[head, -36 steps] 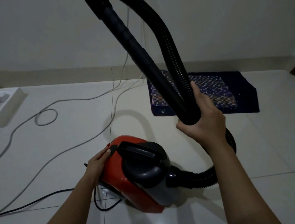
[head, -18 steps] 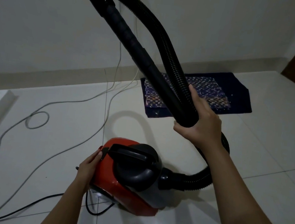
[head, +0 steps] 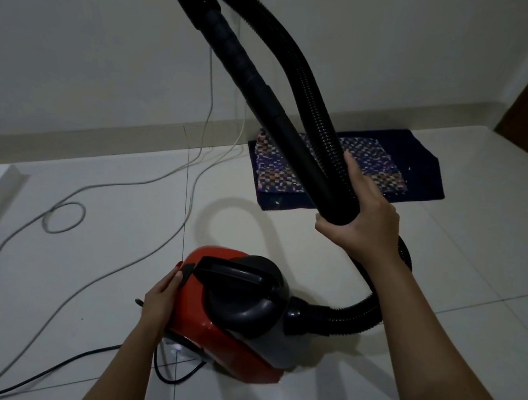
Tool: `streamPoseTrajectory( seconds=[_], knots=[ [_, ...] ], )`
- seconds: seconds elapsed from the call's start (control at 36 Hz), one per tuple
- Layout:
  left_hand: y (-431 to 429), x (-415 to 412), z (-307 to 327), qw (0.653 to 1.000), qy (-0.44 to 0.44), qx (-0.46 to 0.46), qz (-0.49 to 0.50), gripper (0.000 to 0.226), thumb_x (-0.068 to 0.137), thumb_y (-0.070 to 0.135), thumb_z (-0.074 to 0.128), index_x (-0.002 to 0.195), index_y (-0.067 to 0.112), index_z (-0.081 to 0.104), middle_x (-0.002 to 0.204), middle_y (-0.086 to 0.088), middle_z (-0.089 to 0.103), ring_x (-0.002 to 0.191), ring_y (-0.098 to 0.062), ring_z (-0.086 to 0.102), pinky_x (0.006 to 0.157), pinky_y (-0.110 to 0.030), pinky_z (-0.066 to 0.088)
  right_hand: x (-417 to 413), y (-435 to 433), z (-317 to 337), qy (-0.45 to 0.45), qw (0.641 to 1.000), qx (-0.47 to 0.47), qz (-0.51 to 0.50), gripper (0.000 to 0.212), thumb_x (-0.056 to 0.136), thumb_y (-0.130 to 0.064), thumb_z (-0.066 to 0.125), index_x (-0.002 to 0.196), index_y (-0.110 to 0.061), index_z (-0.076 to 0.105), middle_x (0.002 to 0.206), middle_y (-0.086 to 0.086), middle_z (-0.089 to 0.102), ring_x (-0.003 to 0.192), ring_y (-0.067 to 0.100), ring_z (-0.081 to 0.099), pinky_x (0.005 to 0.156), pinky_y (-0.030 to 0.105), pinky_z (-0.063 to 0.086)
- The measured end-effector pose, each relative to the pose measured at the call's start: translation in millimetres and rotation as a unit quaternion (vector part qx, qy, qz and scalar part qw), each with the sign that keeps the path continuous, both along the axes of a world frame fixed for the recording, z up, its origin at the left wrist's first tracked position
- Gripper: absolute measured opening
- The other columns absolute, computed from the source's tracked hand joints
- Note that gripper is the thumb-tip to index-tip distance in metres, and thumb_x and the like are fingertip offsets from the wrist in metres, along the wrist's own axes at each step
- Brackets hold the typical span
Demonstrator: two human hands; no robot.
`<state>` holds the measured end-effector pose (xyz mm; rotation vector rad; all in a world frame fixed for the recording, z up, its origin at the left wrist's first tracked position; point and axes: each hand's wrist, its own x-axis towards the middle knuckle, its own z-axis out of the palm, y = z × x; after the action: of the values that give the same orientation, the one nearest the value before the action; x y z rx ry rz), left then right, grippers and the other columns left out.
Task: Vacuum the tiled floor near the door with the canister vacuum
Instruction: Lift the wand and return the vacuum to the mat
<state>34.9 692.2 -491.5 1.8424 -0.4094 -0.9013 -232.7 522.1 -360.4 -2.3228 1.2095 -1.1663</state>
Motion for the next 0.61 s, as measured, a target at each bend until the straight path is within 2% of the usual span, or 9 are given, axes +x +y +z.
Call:
streamPoseTrajectory(
  seconds=[0.19,0.33,0.44,0.53,0.61],
  knots=[
    [-2.2,-3.6,-0.3,1.0,-0.016,-0.002,0.01,0.043,0.099,0.032,0.046,0.138,0.014,0.051,0.142,-0.014,0.05,0.129,-0.032,0.046,0.108,-0.042,0.036,-3.5,1.7,-1.7,-0.002,1.0,0.0,0.005,0.099,0.068,-0.03,0.077,0.152,-0.033,0.024,0.113,0.0,0.059,0.089,0.016,0.058,0.072,0.027,0.049],
    [0.0,-8.0,0.3,0.997,-0.073,0.019,-0.005,0.041,0.102,0.03,0.039,0.139,0.014,0.049,0.141,-0.014,0.05,0.131,-0.032,0.045,0.11,-0.044,0.034,-7.3,2.5,0.2,-0.01,1.0,0.009,0.007,0.099,0.068,-0.031,0.075,0.152,-0.035,0.024,0.115,-0.002,0.059,0.091,0.017,0.06,0.075,0.034,0.055],
    [2.4,-15.2,14.0,0.994,-0.104,0.004,0.023,0.038,0.102,0.026,0.038,0.128,0.007,0.059,0.128,-0.015,0.06,0.122,-0.033,0.052,0.098,-0.038,0.039,-13.1,3.3,4.0,-0.013,1.0,0.008,0.003,0.099,0.068,-0.027,0.077,0.152,-0.034,0.025,0.119,-0.002,0.059,0.094,0.018,0.06,0.076,0.031,0.053],
    [-3.4,-25.7,38.4,0.989,-0.133,-0.042,0.044,0.041,0.103,0.03,0.037,0.134,0.01,0.055,0.137,-0.01,0.055,0.129,-0.025,0.047,0.103,-0.033,0.035,-16.7,4.8,7.2,-0.013,1.0,0.012,0.001,0.1,0.068,-0.026,0.078,0.152,-0.034,0.025,0.121,-0.001,0.058,0.094,0.018,0.059,0.076,0.028,0.05],
    [-12.9,-38.5,62.6,0.981,-0.164,-0.1,-0.013,0.039,0.103,0.03,0.037,0.133,0.014,0.055,0.137,-0.002,0.054,0.127,-0.014,0.046,0.102,-0.025,0.033,-18.1,6.4,10.8,-0.017,1.0,0.019,-0.001,0.1,0.068,-0.026,0.078,0.152,-0.035,0.025,0.119,0.0,0.058,0.093,0.019,0.059,0.076,0.03,0.052]
  ],
)
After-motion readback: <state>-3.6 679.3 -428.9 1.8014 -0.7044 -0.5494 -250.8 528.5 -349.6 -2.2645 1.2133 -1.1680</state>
